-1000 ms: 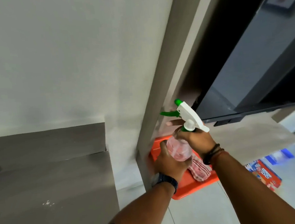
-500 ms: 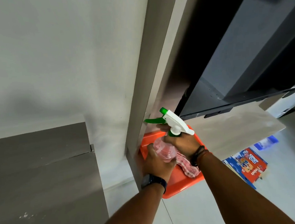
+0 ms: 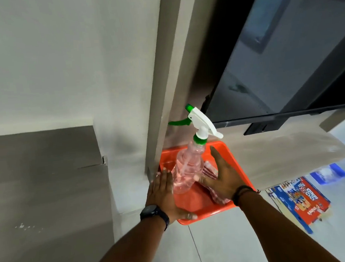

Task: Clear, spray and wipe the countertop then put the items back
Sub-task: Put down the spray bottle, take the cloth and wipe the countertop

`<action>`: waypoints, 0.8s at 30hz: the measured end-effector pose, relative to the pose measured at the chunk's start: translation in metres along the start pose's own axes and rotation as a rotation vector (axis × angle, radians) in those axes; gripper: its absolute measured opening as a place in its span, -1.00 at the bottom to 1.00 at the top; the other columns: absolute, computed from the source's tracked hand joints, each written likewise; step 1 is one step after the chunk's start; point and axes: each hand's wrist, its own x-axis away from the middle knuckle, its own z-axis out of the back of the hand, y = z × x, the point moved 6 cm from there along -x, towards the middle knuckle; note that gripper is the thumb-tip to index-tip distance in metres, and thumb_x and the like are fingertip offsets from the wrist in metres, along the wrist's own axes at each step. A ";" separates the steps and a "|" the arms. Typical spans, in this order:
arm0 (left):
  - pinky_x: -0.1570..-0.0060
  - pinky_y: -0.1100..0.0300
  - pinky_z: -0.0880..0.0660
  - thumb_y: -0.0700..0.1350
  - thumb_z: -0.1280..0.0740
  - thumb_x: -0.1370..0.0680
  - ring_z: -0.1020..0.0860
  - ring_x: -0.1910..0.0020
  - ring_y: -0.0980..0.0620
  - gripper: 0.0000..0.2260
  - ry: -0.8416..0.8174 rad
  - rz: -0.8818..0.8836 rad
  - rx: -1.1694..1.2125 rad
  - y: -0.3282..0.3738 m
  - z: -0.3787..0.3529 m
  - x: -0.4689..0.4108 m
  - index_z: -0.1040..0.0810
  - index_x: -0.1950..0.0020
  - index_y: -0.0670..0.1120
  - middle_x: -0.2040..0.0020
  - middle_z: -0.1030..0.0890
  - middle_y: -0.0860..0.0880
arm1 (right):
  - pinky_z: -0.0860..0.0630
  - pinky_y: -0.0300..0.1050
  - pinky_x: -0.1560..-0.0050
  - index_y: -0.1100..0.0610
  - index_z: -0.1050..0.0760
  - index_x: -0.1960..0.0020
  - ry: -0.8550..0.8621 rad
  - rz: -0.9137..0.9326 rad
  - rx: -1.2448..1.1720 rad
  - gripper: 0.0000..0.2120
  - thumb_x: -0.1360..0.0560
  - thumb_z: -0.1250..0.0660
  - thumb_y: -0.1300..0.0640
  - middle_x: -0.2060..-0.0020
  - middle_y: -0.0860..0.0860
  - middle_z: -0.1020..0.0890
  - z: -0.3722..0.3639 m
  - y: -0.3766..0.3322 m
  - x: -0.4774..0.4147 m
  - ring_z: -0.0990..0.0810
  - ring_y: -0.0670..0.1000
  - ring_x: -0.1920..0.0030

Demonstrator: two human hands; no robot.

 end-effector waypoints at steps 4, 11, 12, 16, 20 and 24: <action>-0.45 0.03 0.29 0.61 -0.31 -0.08 0.29 -0.54 -0.03 0.38 0.038 0.013 -0.039 -0.001 0.001 -0.011 0.41 -0.51 -0.08 -0.57 0.32 -0.07 | -0.18 -0.02 -0.45 0.01 0.14 -0.57 0.012 -0.106 0.115 0.07 -0.33 -0.44 -0.29 -0.53 0.15 -0.16 -0.023 0.052 -0.001 -0.17 0.14 -0.51; -0.45 0.04 0.22 0.67 -0.19 -0.02 0.19 -0.55 -0.02 0.37 0.152 0.020 -0.058 -0.005 -0.001 -0.022 0.35 -0.54 -0.02 -0.59 0.23 -0.06 | -0.15 0.08 -0.48 0.13 0.07 -0.55 -0.129 -0.137 0.474 0.00 -0.37 -0.42 -0.22 -0.53 0.17 -0.12 -0.063 0.084 -0.025 -0.09 0.17 -0.52; -0.46 0.05 0.22 0.67 -0.20 -0.02 0.19 -0.55 -0.02 0.36 0.163 0.020 -0.061 -0.006 -0.002 -0.021 0.35 -0.54 -0.01 -0.59 0.23 -0.06 | -0.21 0.08 -0.45 0.17 -0.01 -0.53 -0.118 -0.136 0.470 -0.08 -0.39 -0.40 -0.18 -0.51 0.19 -0.19 -0.066 0.085 -0.029 -0.16 0.18 -0.50; -0.49 0.02 0.18 0.66 -0.17 -0.06 0.17 -0.56 -0.03 0.31 0.191 -0.001 -0.099 -0.005 -0.001 -0.022 0.32 -0.54 0.00 -0.59 0.19 -0.07 | -0.43 0.03 -0.21 0.20 -0.32 -0.34 -0.031 -0.156 0.429 -0.55 -0.51 -0.25 0.05 -0.26 0.22 -0.50 -0.066 0.083 -0.039 -0.49 0.24 -0.25; -0.49 -0.02 0.19 0.66 -0.15 -0.10 0.19 -0.55 -0.04 0.27 0.186 -0.028 -0.158 -0.004 0.005 -0.018 0.28 -0.56 -0.02 -0.59 0.21 -0.06 | -0.51 0.03 -0.04 0.18 -0.48 -0.14 0.087 -0.202 0.420 -0.72 -0.52 -0.24 0.05 -0.05 0.26 -0.63 -0.053 0.076 -0.038 -0.60 0.29 -0.08; -0.48 -0.04 0.24 0.65 -0.11 -0.13 0.26 -0.54 -0.05 0.23 0.184 -0.051 -0.209 -0.007 0.023 -0.003 0.33 -0.54 0.02 -0.57 0.32 -0.06 | -0.49 0.09 0.08 0.23 -0.44 -0.08 0.250 -0.261 0.314 -0.79 -0.45 -0.24 0.22 0.07 0.36 -0.62 -0.027 0.071 -0.024 -0.60 0.38 0.02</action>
